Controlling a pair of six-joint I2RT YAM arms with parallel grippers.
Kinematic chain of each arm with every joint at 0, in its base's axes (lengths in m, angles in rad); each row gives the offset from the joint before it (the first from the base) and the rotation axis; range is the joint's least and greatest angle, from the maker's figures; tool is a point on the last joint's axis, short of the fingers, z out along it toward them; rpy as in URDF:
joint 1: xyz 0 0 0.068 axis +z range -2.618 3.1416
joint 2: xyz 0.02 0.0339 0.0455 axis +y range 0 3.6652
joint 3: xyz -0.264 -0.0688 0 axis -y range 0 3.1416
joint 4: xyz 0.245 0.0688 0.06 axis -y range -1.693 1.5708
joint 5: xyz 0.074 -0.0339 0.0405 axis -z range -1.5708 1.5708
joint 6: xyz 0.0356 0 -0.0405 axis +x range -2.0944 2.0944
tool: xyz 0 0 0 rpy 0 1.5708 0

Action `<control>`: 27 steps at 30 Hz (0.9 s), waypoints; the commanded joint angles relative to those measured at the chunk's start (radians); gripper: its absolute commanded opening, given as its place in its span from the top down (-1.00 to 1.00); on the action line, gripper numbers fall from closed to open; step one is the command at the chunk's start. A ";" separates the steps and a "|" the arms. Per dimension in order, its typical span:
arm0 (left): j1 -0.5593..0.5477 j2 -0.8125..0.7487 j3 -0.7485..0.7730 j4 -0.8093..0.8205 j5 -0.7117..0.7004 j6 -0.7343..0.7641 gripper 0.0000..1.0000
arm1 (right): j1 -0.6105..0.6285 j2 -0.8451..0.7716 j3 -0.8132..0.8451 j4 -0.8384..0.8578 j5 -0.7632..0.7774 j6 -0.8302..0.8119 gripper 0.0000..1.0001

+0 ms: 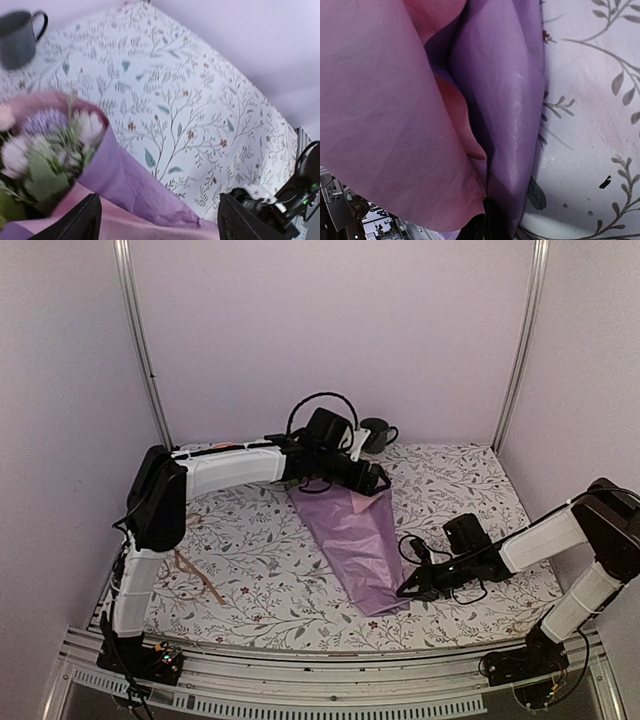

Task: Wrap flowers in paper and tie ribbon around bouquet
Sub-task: Press the fold line of the folded bouquet.

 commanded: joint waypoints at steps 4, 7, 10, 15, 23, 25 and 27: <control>-0.025 -0.178 -0.015 -0.062 -0.100 0.124 -0.49 | -0.005 0.032 -0.032 0.119 -0.050 0.074 0.99; -0.091 -0.263 -0.216 0.000 -0.146 0.128 -0.20 | -0.005 0.035 -0.031 0.120 -0.049 0.077 0.99; -0.123 -0.281 -0.371 0.064 -0.154 0.072 0.11 | -0.005 0.051 -0.029 0.124 -0.056 0.079 0.99; -0.146 -0.122 -0.324 0.087 -0.169 0.060 0.12 | -0.005 0.051 -0.030 0.128 -0.064 0.082 0.99; -0.171 0.033 -0.223 0.040 -0.151 0.119 -0.01 | 0.014 -0.016 -0.026 0.102 -0.064 0.094 0.88; -0.170 0.042 -0.254 0.037 -0.124 0.121 -0.01 | 0.018 -0.053 -0.021 0.078 -0.060 0.100 0.71; -0.172 0.044 -0.279 0.036 -0.105 0.121 -0.04 | 0.018 -0.094 0.005 -0.003 -0.051 0.081 0.54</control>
